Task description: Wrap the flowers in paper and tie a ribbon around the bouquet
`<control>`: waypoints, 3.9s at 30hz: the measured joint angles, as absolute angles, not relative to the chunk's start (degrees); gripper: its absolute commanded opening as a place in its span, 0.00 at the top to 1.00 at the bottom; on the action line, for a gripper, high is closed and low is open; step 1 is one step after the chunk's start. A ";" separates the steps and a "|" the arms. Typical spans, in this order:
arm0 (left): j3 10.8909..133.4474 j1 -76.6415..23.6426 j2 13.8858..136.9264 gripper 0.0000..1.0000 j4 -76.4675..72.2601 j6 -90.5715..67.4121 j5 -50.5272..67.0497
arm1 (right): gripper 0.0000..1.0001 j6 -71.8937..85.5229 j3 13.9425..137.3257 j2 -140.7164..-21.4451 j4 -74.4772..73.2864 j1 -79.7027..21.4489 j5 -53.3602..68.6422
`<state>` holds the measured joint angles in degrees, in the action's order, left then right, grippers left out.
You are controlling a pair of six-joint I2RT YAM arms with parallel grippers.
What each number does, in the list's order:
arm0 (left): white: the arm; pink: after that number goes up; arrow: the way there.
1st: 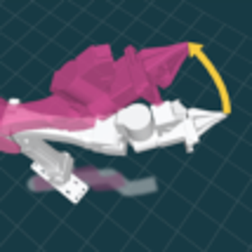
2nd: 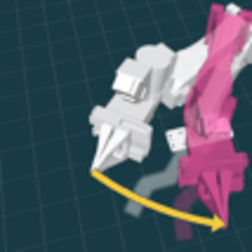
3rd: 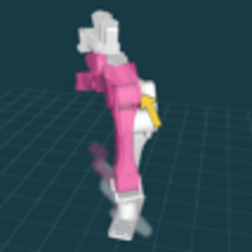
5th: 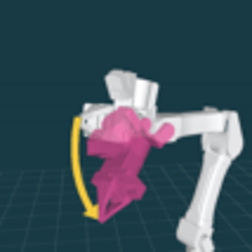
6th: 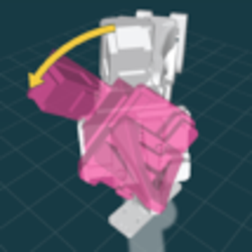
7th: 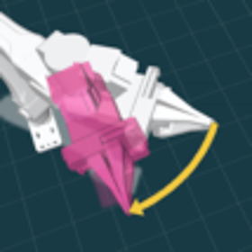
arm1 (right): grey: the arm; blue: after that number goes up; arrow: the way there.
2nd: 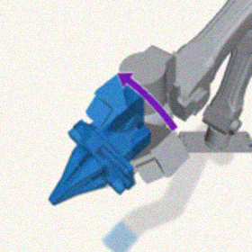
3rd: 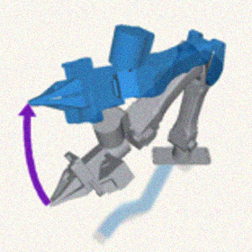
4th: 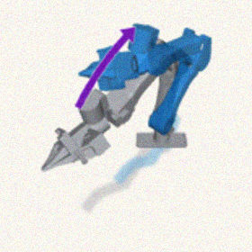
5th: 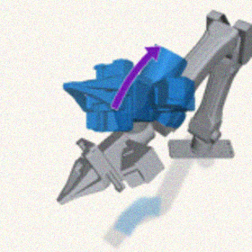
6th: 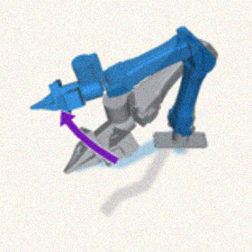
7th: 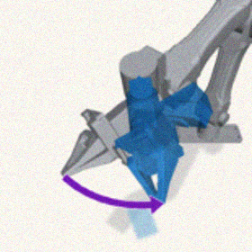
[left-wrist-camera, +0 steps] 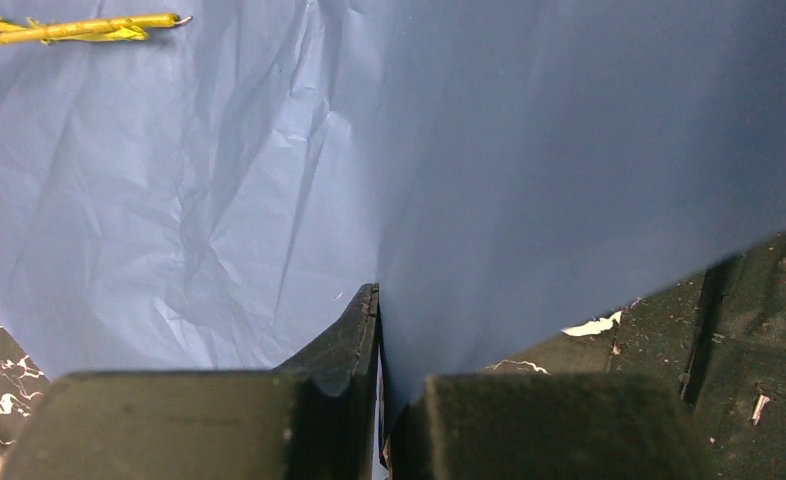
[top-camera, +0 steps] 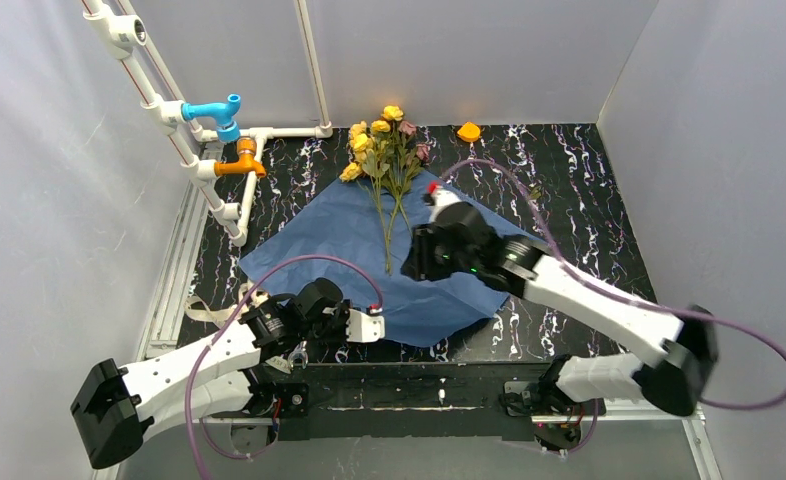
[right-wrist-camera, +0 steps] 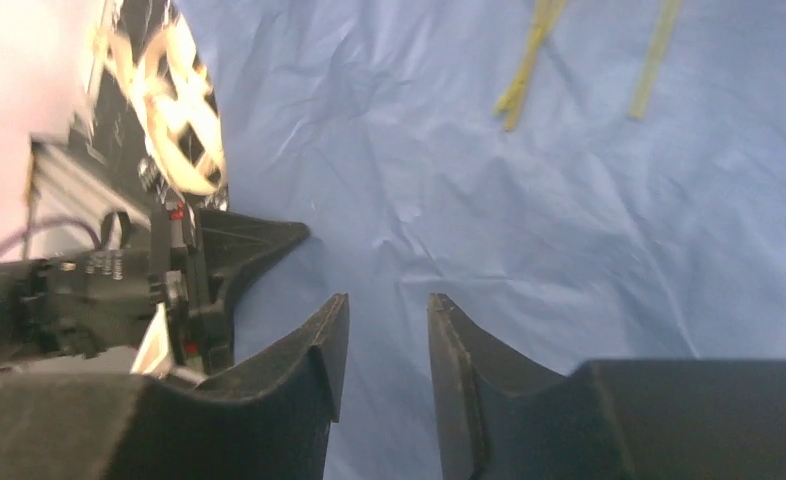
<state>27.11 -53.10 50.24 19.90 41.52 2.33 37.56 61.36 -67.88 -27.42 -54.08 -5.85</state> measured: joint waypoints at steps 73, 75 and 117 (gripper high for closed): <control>36.07 -29.87 59.64 1.00 25.19 16.75 26.02 | 0.13 22.24 28.27 -50.70 14.85 -32.58 26.44; 36.10 -29.45 59.66 1.00 25.34 16.67 26.26 | 0.03 22.33 28.27 -51.51 15.07 -32.58 27.88; 38.44 -25.21 64.82 1.00 25.78 15.90 32.45 | 0.24 19.33 27.22 -53.01 13.43 -32.58 23.68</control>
<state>38.44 -25.21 64.82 25.78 15.90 32.45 19.33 27.22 -53.01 13.43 -32.58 23.68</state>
